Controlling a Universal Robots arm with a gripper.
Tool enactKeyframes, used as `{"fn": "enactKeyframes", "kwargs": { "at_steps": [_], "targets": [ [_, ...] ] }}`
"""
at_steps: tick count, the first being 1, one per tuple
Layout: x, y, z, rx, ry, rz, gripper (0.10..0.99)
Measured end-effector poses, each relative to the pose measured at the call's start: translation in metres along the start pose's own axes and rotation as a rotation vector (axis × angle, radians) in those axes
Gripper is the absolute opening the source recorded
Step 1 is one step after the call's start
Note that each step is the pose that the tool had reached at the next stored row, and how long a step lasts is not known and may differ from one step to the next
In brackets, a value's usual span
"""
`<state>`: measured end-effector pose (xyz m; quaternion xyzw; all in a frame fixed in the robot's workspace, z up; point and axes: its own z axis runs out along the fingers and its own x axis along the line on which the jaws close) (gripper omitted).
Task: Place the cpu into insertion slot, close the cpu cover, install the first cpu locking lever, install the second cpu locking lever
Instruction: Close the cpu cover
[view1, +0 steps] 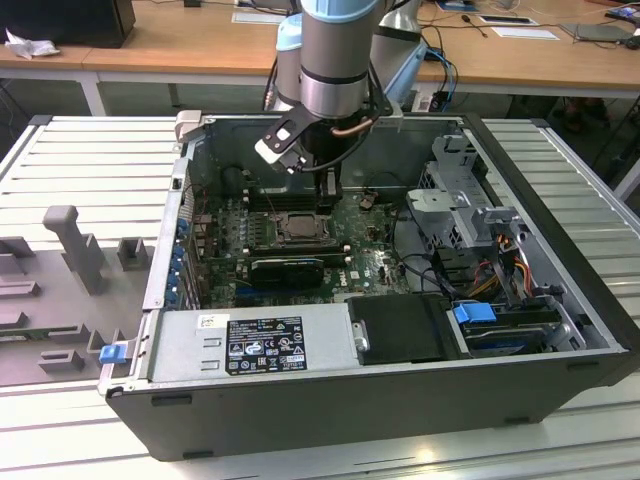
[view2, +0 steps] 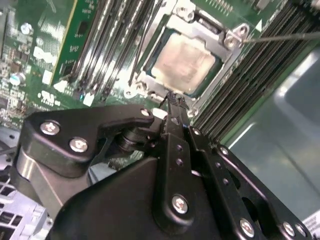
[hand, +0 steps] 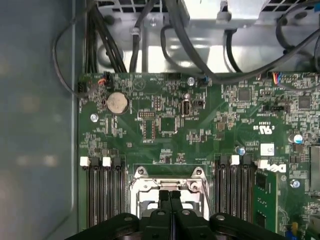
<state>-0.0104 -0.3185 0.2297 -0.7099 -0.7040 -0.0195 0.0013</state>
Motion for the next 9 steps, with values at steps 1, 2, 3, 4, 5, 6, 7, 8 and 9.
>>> {"fn": "enactKeyframes", "kwargs": {
  "at_steps": [1, 2, 3, 4, 5, 6, 7, 8, 9],
  "targets": [
    [-0.0001, -0.0045, 0.0006, 0.000, 0.0001, -0.001, 0.106],
    [-0.0001, -0.0065, 0.0007, 0.000, 0.0003, -0.001, 0.106],
    [-0.0001, -0.0074, 0.0008, 0.000, 0.0004, -0.001, 0.106],
    [-0.0001, -0.0081, 0.0008, 0.000, 0.0005, -0.001, 0.106],
    [-0.0001, -0.0087, 0.0009, 0.000, 0.0005, -0.001, 0.106],
    [-0.0001, -0.0096, 0.0009, 0.000, 0.0006, -0.002, 0.106],
    [-0.0001, -0.0103, 0.0010, 0.000, 0.0006, -0.002, 0.106],
    [-0.0001, -0.0107, 0.0010, 0.000, 0.0006, -0.001, 0.106],
    [-0.0001, -0.0111, 0.0010, 0.000, 0.0008, -0.001, 0.106]
  ]
}}
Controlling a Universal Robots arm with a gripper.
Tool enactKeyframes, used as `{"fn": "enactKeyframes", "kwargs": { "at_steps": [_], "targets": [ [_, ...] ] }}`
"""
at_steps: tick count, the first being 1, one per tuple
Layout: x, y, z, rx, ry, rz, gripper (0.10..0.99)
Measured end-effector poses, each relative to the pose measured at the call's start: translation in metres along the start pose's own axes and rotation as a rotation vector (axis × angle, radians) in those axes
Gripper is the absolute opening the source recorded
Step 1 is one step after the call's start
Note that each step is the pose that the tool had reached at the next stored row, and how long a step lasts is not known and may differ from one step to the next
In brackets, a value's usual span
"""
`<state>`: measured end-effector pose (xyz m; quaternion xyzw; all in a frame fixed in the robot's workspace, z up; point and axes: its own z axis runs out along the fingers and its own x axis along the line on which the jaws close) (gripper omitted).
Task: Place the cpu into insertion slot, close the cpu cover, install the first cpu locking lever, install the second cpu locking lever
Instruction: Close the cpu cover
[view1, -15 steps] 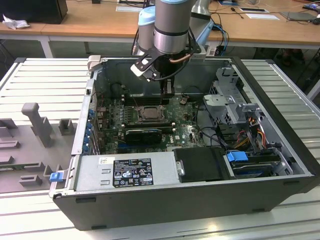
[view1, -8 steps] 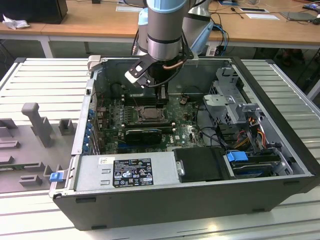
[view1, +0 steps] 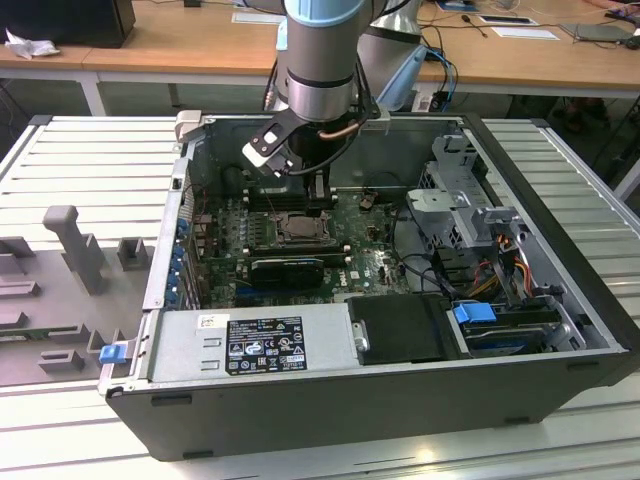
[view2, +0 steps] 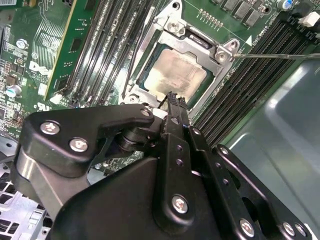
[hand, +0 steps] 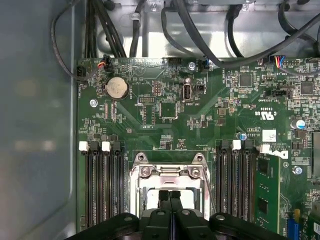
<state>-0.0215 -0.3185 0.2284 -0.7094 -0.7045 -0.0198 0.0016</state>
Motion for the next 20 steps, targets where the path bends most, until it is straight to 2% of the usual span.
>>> {"fn": "enactKeyframes", "kwargs": {
  "at_steps": [20],
  "targets": [
    [-0.0001, -0.0079, 0.0002, 0.000, 0.0029, 0.000, 0.106]
  ]
}}
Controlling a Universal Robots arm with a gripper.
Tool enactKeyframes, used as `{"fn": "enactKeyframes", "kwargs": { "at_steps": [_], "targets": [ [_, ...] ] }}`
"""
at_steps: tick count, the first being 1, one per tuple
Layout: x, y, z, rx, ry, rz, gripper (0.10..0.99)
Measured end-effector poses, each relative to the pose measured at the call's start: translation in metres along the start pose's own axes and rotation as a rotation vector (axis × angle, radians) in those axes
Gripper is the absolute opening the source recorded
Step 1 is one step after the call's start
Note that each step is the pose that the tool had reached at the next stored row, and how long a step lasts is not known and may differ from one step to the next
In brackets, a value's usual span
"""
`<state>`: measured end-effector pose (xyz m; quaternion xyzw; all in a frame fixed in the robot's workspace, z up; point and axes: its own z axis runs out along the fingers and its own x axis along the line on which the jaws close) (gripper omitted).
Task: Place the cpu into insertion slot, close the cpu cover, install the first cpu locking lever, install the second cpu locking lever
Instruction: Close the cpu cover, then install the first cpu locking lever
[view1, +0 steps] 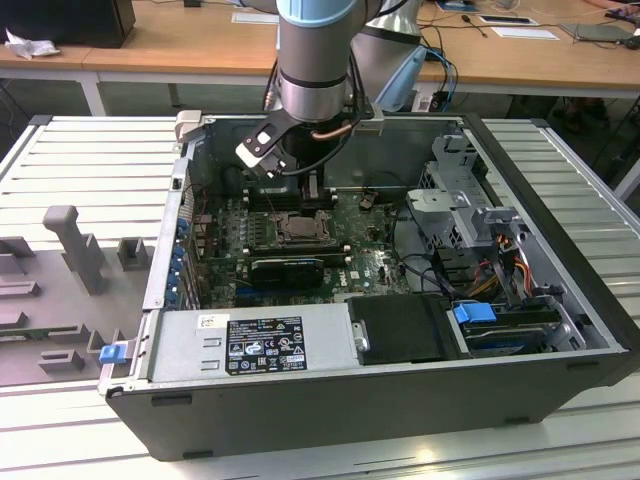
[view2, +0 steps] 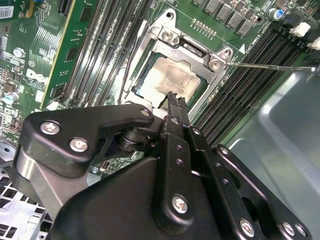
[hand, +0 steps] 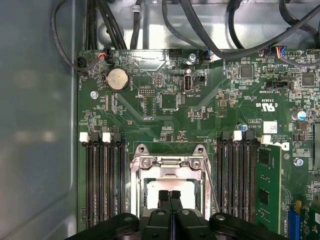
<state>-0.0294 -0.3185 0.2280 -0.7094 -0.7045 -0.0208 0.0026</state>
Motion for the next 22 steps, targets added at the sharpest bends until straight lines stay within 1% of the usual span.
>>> {"fn": "enactKeyframes", "kwargs": {
  "at_steps": [7, 9, 22],
  "targets": [
    [0.0000, -0.0035, -0.0001, 0.000, 0.0000, 0.000, 0.106],
    [0.0000, -0.0069, -0.0002, 0.000, 0.0000, 0.000, 0.106],
    [-0.0001, -0.0148, -0.0003, 0.000, 0.0000, 0.000, 0.106]
  ]
}}
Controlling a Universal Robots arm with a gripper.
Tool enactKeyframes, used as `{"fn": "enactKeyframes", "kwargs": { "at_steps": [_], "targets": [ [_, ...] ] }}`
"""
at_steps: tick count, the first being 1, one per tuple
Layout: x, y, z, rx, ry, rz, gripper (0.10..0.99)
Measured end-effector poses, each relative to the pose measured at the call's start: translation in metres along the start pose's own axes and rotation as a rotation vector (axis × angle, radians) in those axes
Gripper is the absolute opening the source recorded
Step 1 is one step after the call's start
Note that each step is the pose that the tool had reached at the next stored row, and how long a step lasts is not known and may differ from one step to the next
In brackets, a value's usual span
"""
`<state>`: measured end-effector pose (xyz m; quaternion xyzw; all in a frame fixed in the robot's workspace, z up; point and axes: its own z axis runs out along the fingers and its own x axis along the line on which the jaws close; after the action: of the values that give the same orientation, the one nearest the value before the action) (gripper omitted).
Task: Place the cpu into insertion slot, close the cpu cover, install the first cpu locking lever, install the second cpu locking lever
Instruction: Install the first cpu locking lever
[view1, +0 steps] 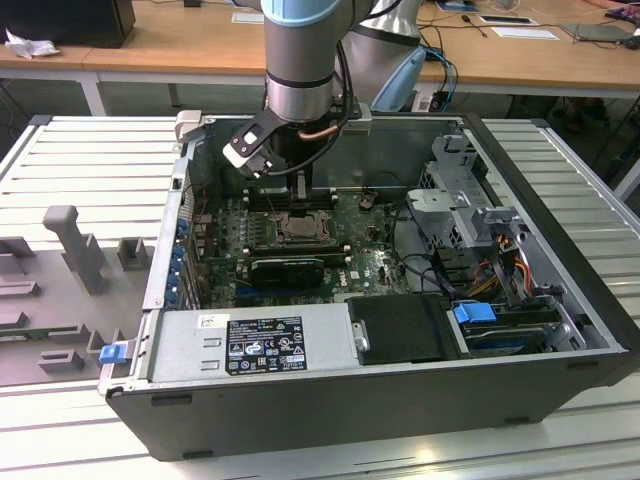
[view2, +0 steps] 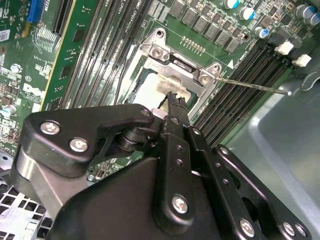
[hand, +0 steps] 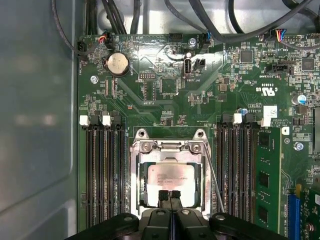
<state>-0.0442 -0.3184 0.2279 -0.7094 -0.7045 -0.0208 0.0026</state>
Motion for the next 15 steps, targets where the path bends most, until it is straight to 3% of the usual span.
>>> {"fn": "enactKeyframes", "kwargs": {
  "at_steps": [7, 13, 15],
  "targets": [
    [0.0004, 0.0002, -0.0126, 0.000, 0.0000, 0.000, 0.106],
    [0.0012, 0.0009, -0.0376, 0.000, 0.0001, 0.000, 0.106],
    [0.0014, 0.0010, -0.0429, 0.000, 0.0000, 0.000, 0.106]
  ]
}}
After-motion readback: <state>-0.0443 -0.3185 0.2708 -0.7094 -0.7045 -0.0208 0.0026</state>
